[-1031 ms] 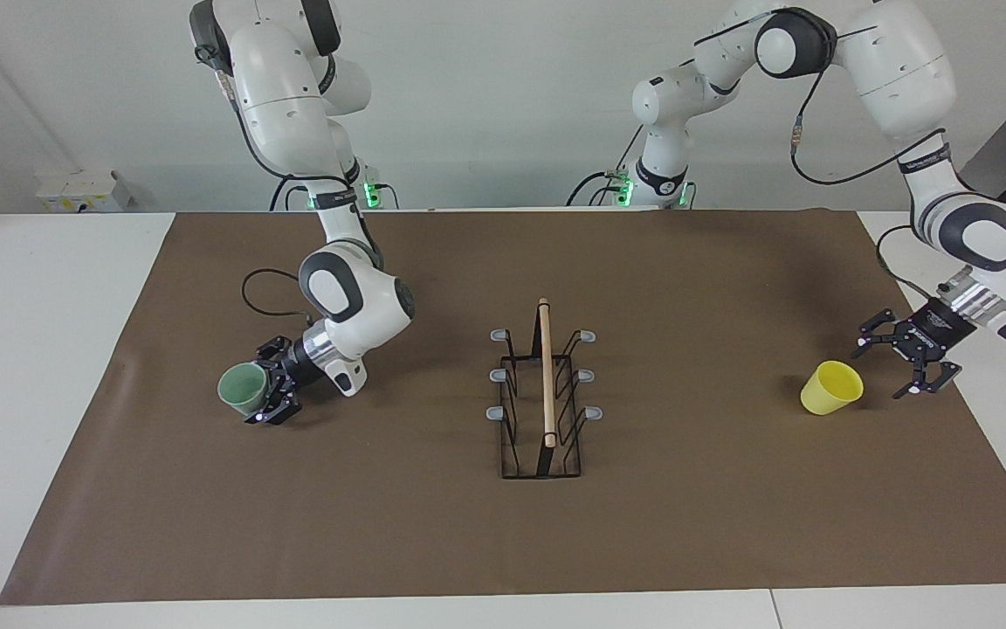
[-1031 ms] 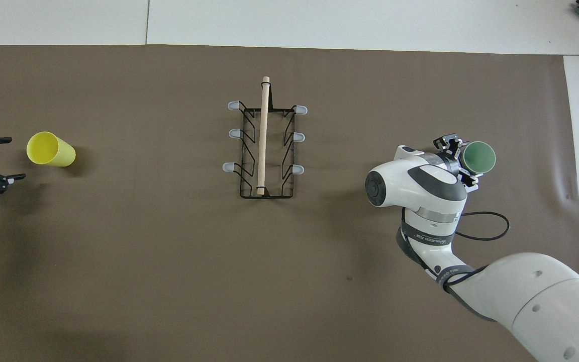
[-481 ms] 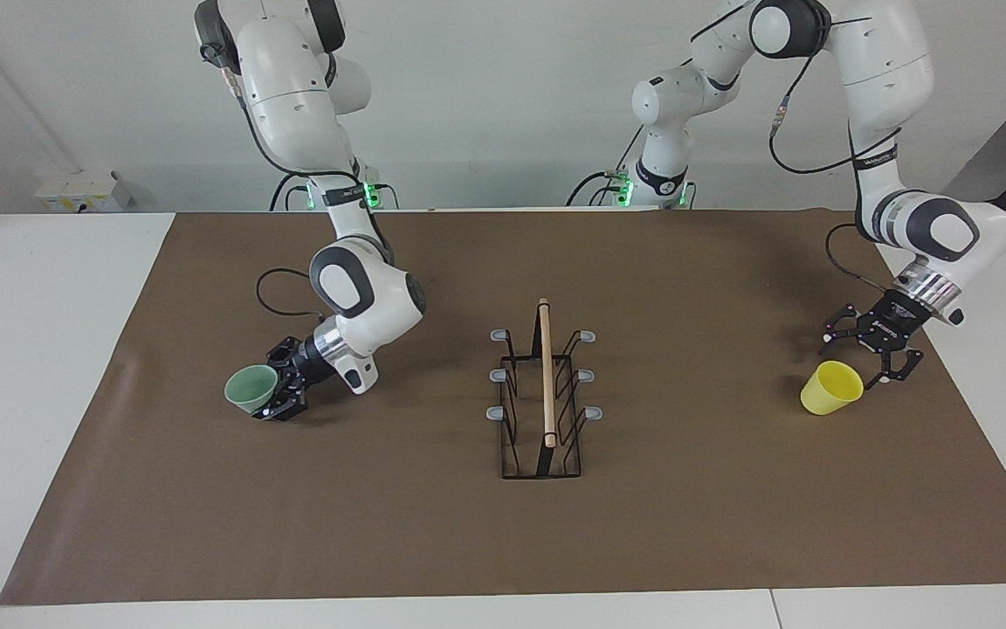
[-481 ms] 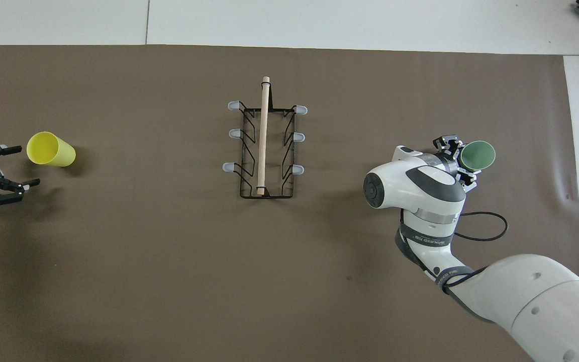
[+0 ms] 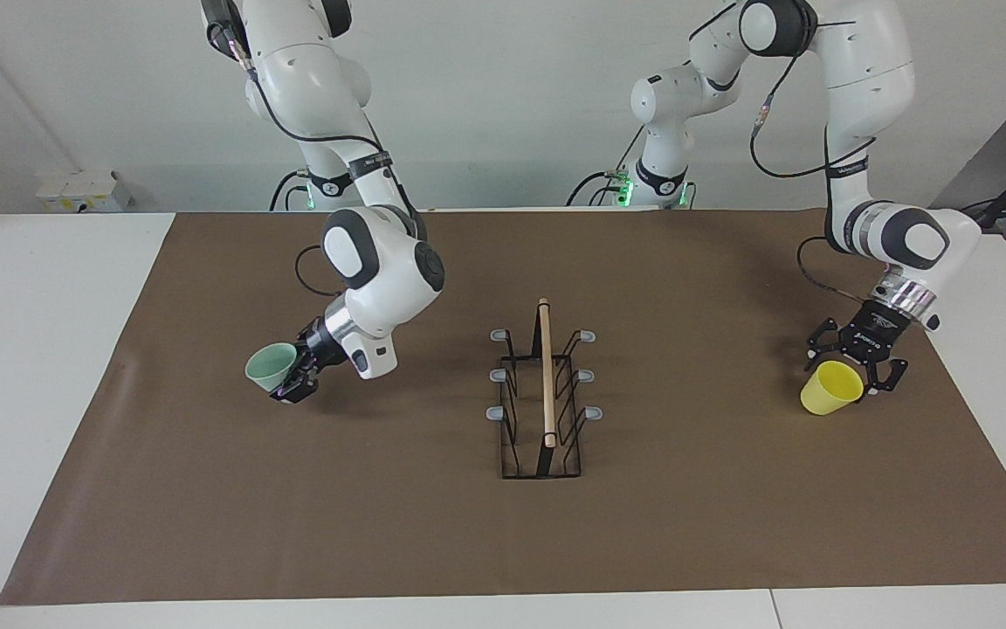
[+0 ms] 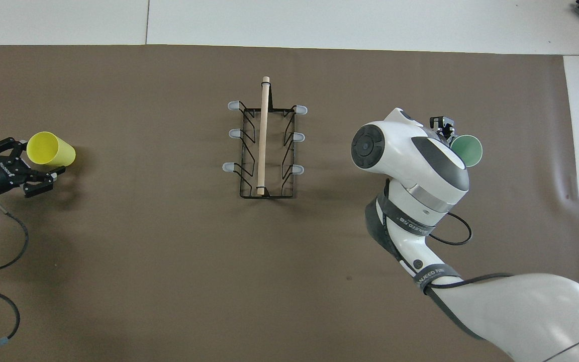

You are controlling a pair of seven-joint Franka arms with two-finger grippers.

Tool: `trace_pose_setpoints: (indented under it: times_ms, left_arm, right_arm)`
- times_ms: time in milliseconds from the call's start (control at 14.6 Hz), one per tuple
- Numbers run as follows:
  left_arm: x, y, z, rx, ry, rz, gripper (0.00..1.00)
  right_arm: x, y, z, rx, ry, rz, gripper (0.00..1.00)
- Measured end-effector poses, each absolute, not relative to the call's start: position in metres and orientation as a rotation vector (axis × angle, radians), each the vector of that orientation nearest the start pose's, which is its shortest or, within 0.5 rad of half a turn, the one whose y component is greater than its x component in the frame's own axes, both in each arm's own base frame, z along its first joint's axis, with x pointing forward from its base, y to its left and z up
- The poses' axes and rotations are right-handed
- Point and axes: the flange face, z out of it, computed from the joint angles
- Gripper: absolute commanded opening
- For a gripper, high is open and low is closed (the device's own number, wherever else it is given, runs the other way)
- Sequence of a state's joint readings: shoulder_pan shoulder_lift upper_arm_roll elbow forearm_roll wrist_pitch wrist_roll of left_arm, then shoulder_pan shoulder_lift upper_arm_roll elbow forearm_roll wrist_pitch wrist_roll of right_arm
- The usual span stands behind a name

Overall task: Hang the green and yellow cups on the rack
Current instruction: 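Lift the green cup with the right gripper while the left gripper grasps the yellow cup, then carry the green cup onto a rack peg while the left gripper lifts the yellow cup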

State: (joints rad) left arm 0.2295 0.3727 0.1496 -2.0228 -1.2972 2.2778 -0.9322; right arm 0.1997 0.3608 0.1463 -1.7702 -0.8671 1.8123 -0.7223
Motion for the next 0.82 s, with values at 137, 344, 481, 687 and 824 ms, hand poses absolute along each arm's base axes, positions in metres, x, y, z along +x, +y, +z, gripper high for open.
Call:
trace_pose_setpoints:
  times_ms: [137,344,481,687,824]
  left_arm:
    - [0.573,0.186,0.268,0.989,2.091,-0.363,1.0]
    - [0.574,0.183,0.268,0.99,2.092,-0.359,1.0]
    - [0.576,0.18,0.268,0.995,2.093,-0.354,1.0]
    - [0.579,0.169,0.268,1.015,2.089,-0.352,1.0]
    - [0.582,0.162,0.269,1.029,2.087,-0.345,1.0]
  right_arm:
    - [0.61,0.139,0.39,1.943,1.575,-0.483,0.0]
    - [0.608,0.126,0.426,2.204,1.545,-0.376,0.0]
    - [0.608,0.115,0.445,2.352,1.514,-0.307,0.0]
    - [0.61,0.1,0.468,2.588,1.474,-0.141,0.0]
    - [0.611,0.09,0.484,2.738,1.467,0.001,0.0]
